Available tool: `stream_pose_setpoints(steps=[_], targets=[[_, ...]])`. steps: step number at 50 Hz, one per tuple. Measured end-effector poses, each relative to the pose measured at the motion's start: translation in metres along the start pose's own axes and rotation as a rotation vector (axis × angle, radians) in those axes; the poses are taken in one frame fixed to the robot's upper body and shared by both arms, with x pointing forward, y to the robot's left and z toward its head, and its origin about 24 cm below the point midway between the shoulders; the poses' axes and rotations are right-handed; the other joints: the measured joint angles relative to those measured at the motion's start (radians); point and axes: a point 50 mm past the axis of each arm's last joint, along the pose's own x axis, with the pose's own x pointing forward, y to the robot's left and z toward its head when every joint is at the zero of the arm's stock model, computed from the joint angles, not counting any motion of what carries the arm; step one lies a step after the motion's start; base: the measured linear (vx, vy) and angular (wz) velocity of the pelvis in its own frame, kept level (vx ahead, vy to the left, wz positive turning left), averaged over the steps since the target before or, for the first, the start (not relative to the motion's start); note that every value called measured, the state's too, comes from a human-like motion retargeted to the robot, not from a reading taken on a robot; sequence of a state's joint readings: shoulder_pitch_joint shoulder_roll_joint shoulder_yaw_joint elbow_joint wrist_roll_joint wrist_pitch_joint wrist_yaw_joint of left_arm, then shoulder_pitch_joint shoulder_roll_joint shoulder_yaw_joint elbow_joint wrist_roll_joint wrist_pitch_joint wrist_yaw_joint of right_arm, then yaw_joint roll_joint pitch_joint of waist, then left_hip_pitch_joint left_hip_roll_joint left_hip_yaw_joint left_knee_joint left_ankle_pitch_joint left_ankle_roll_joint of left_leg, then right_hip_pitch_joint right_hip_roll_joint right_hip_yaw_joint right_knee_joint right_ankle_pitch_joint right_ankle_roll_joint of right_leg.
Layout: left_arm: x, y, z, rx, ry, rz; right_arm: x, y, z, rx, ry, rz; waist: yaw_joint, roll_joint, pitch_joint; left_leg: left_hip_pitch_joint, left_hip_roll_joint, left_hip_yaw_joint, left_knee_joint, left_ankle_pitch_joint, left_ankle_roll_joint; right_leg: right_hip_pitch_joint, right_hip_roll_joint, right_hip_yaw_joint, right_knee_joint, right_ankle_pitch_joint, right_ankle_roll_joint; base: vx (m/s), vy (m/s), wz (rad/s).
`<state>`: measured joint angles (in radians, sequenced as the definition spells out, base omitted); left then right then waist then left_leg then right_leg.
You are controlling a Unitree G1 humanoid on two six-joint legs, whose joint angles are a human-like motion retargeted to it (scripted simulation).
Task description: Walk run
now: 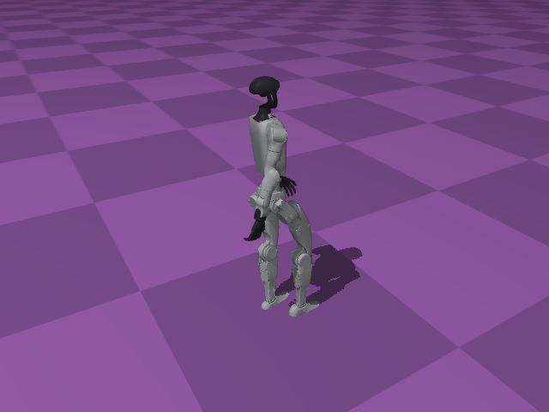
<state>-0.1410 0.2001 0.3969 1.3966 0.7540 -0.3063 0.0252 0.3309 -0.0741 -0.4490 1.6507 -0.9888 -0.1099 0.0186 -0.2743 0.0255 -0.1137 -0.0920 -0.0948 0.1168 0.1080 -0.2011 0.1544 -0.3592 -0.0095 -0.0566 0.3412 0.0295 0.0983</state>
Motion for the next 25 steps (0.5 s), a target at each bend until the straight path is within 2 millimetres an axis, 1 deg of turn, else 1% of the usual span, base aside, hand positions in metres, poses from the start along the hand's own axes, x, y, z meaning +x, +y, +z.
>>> stream_pose_setpoints(steps=[3, 5, 8, 10, 12, 14, 15, 17, 18, 20, 21, 22, 23, 25], targets=[[0.004, 0.02, 0.016, 0.088, -0.061, 0.056, 0.0, 0.003, -0.003, -0.033, 0.023, 0.049, -0.012, -0.022, 0.022, 0.078, -0.023, -0.002, -0.006, -0.029, -0.013, -0.036, -0.006, 0.054, -0.155, -0.045, -0.029, 0.75, -0.28, 0.25], [0.005, 0.025, 0.02, 0.118, -0.074, 0.077, 0.0, 0.0, -0.003, -0.057, 0.031, 0.06, -0.028, -0.021, 0.035, 0.125, -0.023, -0.009, -0.004, -0.043, -0.023, -0.053, -0.007, 0.069, -0.263, -0.065, -0.041, 0.69, -0.23, 0.39], [0.004, 0.021, 0.016, 0.124, -0.074, 0.065, 0.0, -0.009, -0.001, -0.064, 0.028, 0.02, -0.038, 0.001, 0.033, 0.168, -0.01, -0.009, 0.006, -0.045, -0.045, -0.057, -0.002, 0.031, -0.384, -0.083, -0.055, 0.78, -0.28, 0.2], [0.002, 0.015, 0.01, 0.134, -0.057, 0.036, -0.001, -0.015, 0.003, -0.039, 0.016, -0.019, -0.048, 0.02, 0.021, 0.179, 0.003, -0.014, 0.019, -0.023, -0.073, -0.055, -0.002, 0.001, -0.389, -0.056, -0.101, 0.64, -0.23, 0.34], [-0.001, 0.006, -0.003, 0.158, -0.012, -0.002, -0.001, -0.02, 0.008, 0.004, -0.001, -0.045, -0.064, 0.032, 0.006, 0.19, 0.011, -0.031, 0.043, 0.026, -0.117, -0.048, 0.002, -0.018, -0.352, -0.041, -0.142, 0.87, -0.43, 0.64], [-0.008, -0.006, -0.023, 0.186, 0.055, -0.048, -0.001, -0.022, 0.012, 0.048, -0.019, -0.047, -0.077, 0.039, -0.015, 0.199, 0.024, -0.048, 0.078, 0.122, -0.176, -0.034, 0.002, -0.033, -0.344, 0.025, -0.134, 0.92, -0.5, 0.51], [-0.013, -0.014, -0.035, 0.198, 0.094, -0.072, -0.001, -0.024, 0.014, 0.066, -0.028, -0.043, -0.072, 0.041, -0.031, 0.2, 0.033, -0.042, 0.098, 0.188, -0.21, -0.02, 0.008, -0.032, -0.34, 0.045, -0.129, 0.79, -0.43, -0.05], [-0.025, -0.031, -0.059, 0.204, 0.179, -0.127, -0.002, -0.031, 0.022, 0.09, -0.05, -0.038, -0.05, 0.034, -0.054, 0.183, 0.043, -0.02, 0.175, 0.368, -0.285, 0.006, -0.002, -0.013, -0.325, 0.066, -0.106, 0.82, -0.43, -0.14], [-0.032, -0.04, -0.071, 0.198, 0.224, -0.158, -0.003, -0.036, 0.028, 0.093, -0.065, -0.04, -0.052, 0.029, -0.06, 0.165, 0.043, -0.027, 0.232, 0.457, -0.329, 0.018, -0.007, -0.005, -0.314, 0.071, -0.121, 0.86, -0.44, -0.03], [-0.049, -0.056, -0.096, 0.167, 0.317, -0.22, -0.006, -0.05, 0.043, 0.065, -0.102, -0.055, -0.052, 0.006, -0.071, 0.108, 0.02, -0.035, 0.381, 0.594, -0.394, 0.053, -0.013, 0.02, -0.301, 0.061, -0.157, 0.7, -0.36, -0.2], [-0.056, -0.063, -0.107, 0.151, 0.357, -0.25, -0.008, -0.058, 0.054, 0.041, -0.129, -0.07, -0.054, -0.007, -0.074, 0.072, 0.009, -0.033, 0.458, 0.64, -0.407, 0.07, -0.018, 0.028, -0.298, 0.051, -0.173, 0.63, -0.34, -0.19], [-0.064, -0.068, -0.117, 0.137, 0.397, -0.278, -0.01, -0.066, 0.065, 0.015, -0.158, -0.086, -0.061, -0.018, -0.077, 0.035, 0.009, -0.025, 0.536, 0.666, -0.409, 0.086, -0.022, 0.028, -0.295, 0.041, -0.188, 0.74, -0.43, 0.17], [-0.072, -0.073, -0.125, 0.129, 0.435, -0.305, -0.014, -0.073, 0.077, -0.011, -0.189, -0.103, -0.078, -0.026, -0.076, -0.004, 0.032, -0.005, 0.612, 0.654, -0.386, 0.103, -0.024, 0.016, -0.293, 0.03, -0.2, 0.73, -0.44, 0.32], [-0.085, -0.083, -0.139, 0.118, 0.502, -0.351, -0.022, -0.089, 0.104, -0.064, -0.255, -0.141, -0.084, -0.035, -0.077, -0.087, 0.088, 0.043, 0.726, 0.55, -0.313, 0.136, -0.013, 0.009, -0.291, 0.004, -0.216, 0.59, -0.37, 0.1]])
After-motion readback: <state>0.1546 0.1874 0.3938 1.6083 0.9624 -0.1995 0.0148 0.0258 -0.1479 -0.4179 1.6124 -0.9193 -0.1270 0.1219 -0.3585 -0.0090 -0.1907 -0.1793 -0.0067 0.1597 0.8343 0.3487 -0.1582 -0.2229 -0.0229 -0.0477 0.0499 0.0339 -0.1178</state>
